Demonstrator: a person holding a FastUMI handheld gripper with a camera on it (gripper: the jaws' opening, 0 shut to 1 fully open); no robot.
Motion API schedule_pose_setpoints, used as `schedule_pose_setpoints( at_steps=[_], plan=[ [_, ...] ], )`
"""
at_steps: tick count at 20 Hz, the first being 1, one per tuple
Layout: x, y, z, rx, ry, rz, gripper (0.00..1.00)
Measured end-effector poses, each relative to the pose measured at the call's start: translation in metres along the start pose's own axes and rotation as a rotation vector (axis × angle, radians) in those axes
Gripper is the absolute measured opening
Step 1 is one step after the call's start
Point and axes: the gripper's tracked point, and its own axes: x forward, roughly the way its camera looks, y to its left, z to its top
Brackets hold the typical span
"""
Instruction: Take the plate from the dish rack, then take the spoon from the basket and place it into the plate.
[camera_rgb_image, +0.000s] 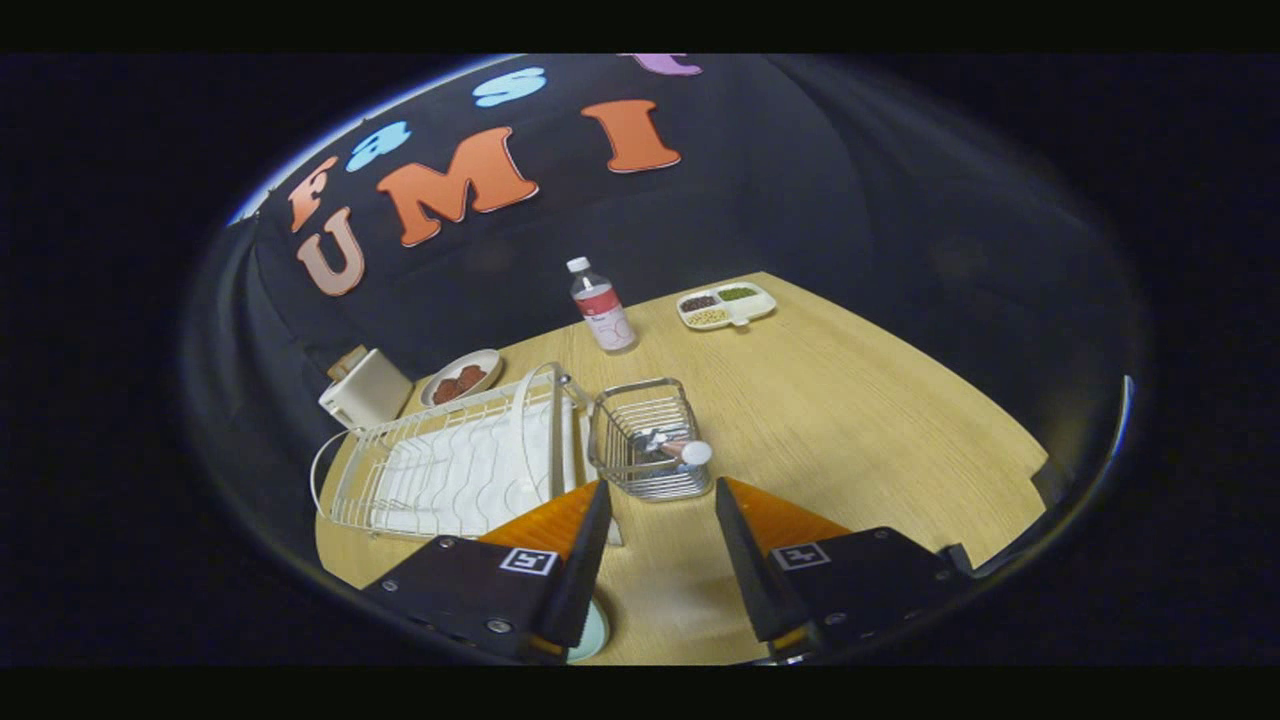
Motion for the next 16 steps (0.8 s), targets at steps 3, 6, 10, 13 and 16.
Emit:
schedule_pose_setpoints(
  at_steps=[3, 6, 10, 13, 16],
  plan=[
    [0.010, 0.000, 0.012, -0.045, -0.071, -0.011, 0.61],
    [0.019, -0.001, 0.015, -0.125, -0.107, -0.036, 0.49],
    [0.023, 0.005, 0.016, -0.213, -0.150, -0.047, 0.33],
    [0.023, 0.014, 0.011, -0.269, -0.153, -0.027, 0.23],
    [0.028, 0.022, 0.006, -0.298, -0.145, -0.005, 0.22]
  ],
)
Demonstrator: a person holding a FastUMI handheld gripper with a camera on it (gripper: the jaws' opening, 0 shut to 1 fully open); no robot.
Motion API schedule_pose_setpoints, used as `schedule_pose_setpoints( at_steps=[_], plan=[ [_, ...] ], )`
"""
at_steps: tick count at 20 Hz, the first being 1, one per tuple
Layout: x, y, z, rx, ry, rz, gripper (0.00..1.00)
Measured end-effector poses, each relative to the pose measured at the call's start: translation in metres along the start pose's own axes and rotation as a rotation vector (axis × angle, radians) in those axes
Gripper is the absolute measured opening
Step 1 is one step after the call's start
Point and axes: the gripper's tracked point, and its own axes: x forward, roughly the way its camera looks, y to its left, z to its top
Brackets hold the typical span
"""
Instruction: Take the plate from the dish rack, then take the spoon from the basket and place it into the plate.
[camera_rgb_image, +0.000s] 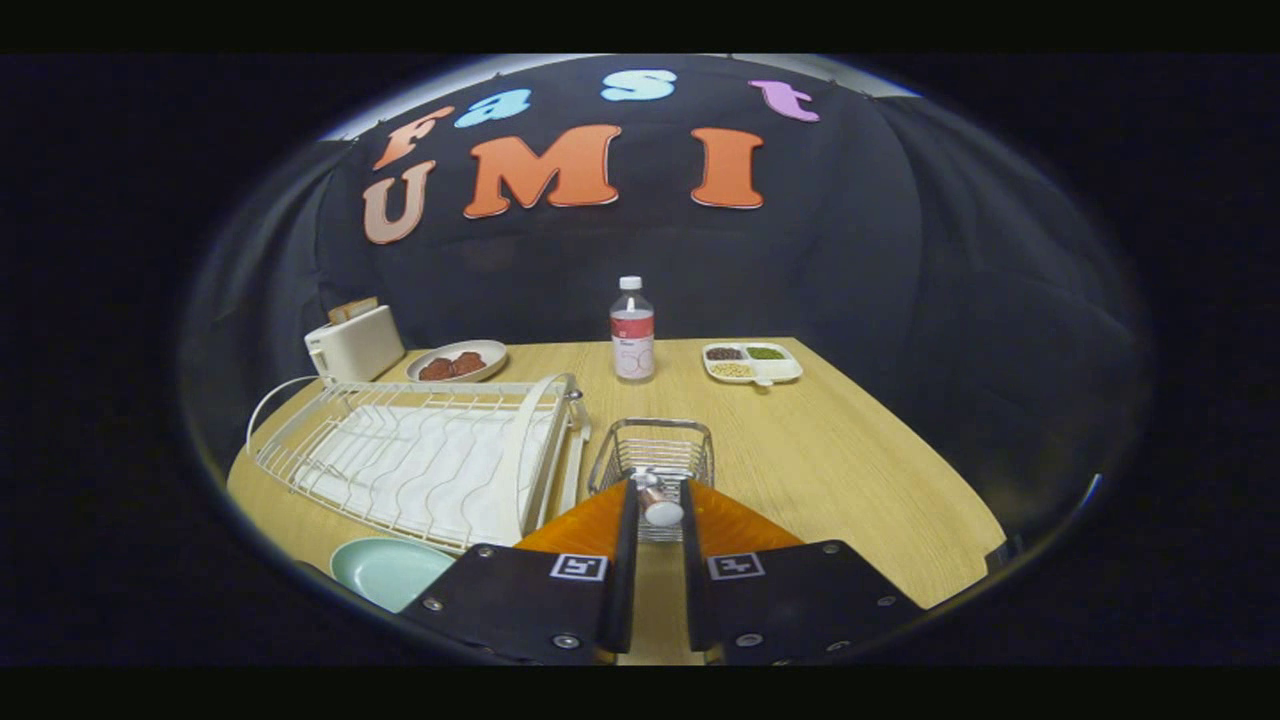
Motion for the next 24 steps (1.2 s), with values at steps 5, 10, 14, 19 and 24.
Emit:
schedule_pose_setpoints(
  at_steps=[5, 10, 14, 19, 24],
  plan=[
    [0.003, 0.006, 0.002, 0.016, 0.014, 0.025, 0.14],
    [-0.012, 0.005, 0.023, 0.014, -0.005, 0.041, 0.10],
    [-0.034, 0.001, 0.045, 0.004, -0.026, 0.050, 0.10],
    [-0.072, 0.003, 0.065, -0.010, -0.050, 0.088, 0.10],
    [-0.108, 0.030, 0.071, 0.023, -0.046, 0.177, 0.10]
  ],
)
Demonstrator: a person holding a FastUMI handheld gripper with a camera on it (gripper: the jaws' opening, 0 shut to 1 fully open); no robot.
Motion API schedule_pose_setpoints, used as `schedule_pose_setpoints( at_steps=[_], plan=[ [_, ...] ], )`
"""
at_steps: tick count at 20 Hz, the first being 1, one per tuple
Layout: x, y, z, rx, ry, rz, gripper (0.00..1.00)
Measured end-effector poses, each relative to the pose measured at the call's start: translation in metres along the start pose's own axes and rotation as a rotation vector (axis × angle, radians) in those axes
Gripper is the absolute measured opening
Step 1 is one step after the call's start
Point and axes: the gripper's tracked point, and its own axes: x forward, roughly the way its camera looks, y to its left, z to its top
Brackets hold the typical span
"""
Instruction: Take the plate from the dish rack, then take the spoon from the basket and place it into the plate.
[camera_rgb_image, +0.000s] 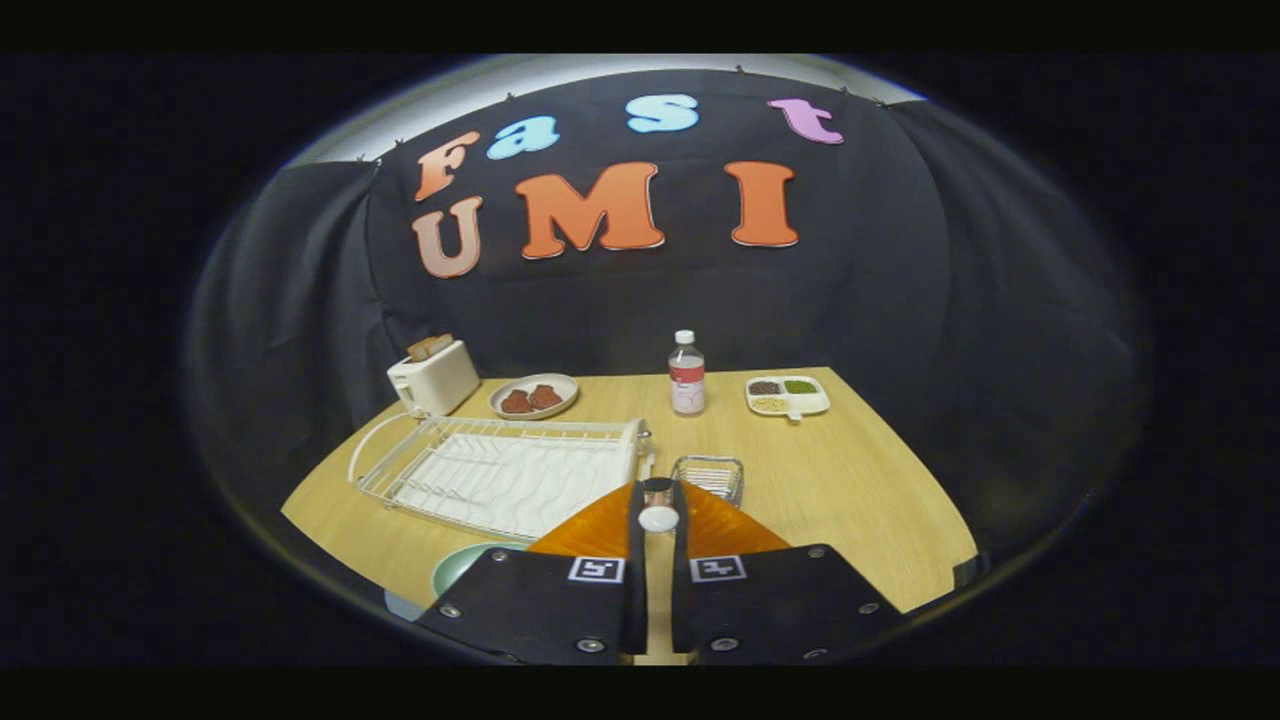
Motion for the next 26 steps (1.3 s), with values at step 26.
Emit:
schedule_pose_setpoints(
  at_steps=[26],
  plan=[
    [-0.009, 0.125, -0.121, -0.122, 0.280, 0.401, 0.10]
  ],
)
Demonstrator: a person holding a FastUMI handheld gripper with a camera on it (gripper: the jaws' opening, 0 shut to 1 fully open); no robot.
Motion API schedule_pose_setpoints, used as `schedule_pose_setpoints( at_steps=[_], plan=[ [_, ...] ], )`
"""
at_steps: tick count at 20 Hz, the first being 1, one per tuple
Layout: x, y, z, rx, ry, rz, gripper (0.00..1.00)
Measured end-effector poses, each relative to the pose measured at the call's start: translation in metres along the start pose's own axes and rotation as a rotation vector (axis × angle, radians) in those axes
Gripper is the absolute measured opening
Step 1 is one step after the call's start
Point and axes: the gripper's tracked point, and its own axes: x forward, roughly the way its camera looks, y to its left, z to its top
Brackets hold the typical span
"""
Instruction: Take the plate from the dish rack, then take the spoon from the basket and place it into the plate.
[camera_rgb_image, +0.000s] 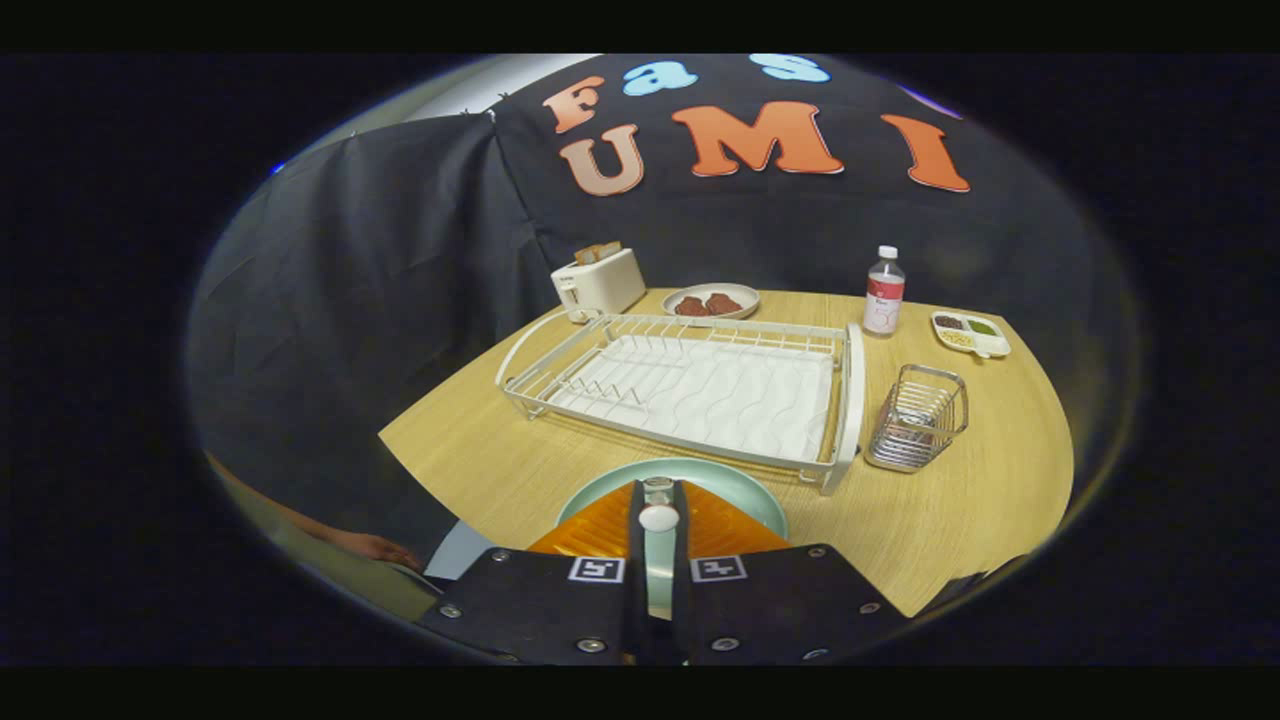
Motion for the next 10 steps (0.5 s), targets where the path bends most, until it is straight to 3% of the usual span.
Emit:
schedule_pose_setpoints(
  at_steps=[7, 10],
  plan=[
    [0.007, -0.006, -0.019, -0.038, 0.029, 0.023, 0.10],
    [0.012, -0.015, -0.045, -0.043, 0.111, 0.006, 0.11]
  ],
)
